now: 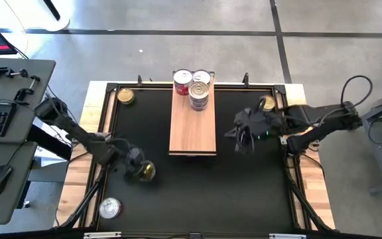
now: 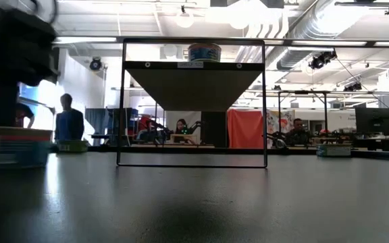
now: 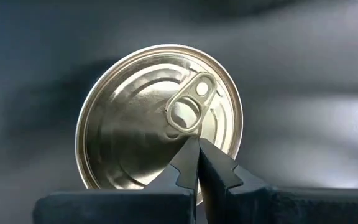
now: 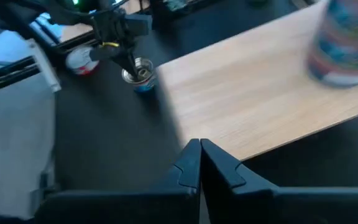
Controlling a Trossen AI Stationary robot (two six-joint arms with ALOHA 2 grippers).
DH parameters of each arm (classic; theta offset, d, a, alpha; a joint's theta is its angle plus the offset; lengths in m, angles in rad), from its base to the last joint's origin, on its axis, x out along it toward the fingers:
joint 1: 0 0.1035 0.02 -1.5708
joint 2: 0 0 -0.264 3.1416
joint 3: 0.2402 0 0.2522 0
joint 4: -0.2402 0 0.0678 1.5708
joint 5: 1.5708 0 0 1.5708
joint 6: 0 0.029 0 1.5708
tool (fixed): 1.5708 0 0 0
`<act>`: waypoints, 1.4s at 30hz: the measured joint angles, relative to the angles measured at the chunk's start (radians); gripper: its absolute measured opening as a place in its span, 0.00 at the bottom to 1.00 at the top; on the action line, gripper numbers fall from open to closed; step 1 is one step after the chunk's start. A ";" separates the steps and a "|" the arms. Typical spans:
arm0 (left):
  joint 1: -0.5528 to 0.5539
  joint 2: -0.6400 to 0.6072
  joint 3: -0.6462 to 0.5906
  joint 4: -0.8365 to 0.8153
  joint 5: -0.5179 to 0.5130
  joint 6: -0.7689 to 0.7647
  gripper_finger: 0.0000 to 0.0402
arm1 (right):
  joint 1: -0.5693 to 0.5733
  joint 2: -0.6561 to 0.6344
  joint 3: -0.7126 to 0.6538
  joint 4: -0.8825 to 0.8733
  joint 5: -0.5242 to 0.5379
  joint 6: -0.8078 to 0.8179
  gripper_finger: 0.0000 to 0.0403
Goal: Stack canned seafood by type on shelf
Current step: Stack the blue pink tuna can on top of the blue pink tuna can on the shelf
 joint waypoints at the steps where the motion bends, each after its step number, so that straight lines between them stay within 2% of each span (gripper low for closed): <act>1: -0.039 0.010 0.000 0.025 -0.001 -0.004 0.00 | 0.028 0.009 0.000 0.001 0.004 0.032 0.00; 5: -0.157 0.073 0.001 0.157 -0.015 0.006 0.00 | 0.148 0.056 0.000 0.000 0.053 0.187 0.00; 9: -0.208 0.180 0.022 0.337 -0.026 0.130 0.00 | 0.273 0.134 0.000 0.001 0.092 0.389 0.00; 16: -0.177 0.379 0.194 0.418 -0.056 0.426 0.00 | 0.456 0.293 0.000 -0.002 0.091 0.853 0.00; 20: -0.125 0.473 0.306 0.422 -0.093 0.564 0.00 | 0.518 0.370 0.000 0.004 0.086 1.000 0.00; 24: -0.045 0.569 0.429 0.437 -0.122 0.725 0.00 | 0.530 0.430 0.000 0.033 0.065 1.029 0.00; 28: 0.019 0.686 0.592 0.435 -0.067 0.889 0.00 | 0.518 0.451 0.000 0.054 0.010 1.017 0.00; 32: 0.055 0.792 0.761 0.406 -0.014 1.015 0.00 | 0.516 0.451 0.000 0.048 0.008 0.951 0.00; 34: 0.068 0.809 0.840 0.347 -0.014 1.099 0.00 | 0.516 0.451 -0.002 0.028 0.006 0.916 0.00; 37: 0.074 0.784 0.936 0.242 -0.067 1.228 0.00 | 0.517 0.447 -0.060 0.057 -0.056 0.887 0.00; 39: 0.069 0.756 0.976 0.151 -0.137 1.307 0.00 | 0.518 0.444 -0.139 0.145 -0.126 0.892 0.00; 42: 0.034 0.734 0.980 0.031 -0.264 1.384 0.00 | 0.519 0.441 -0.318 0.519 -0.268 0.936 0.00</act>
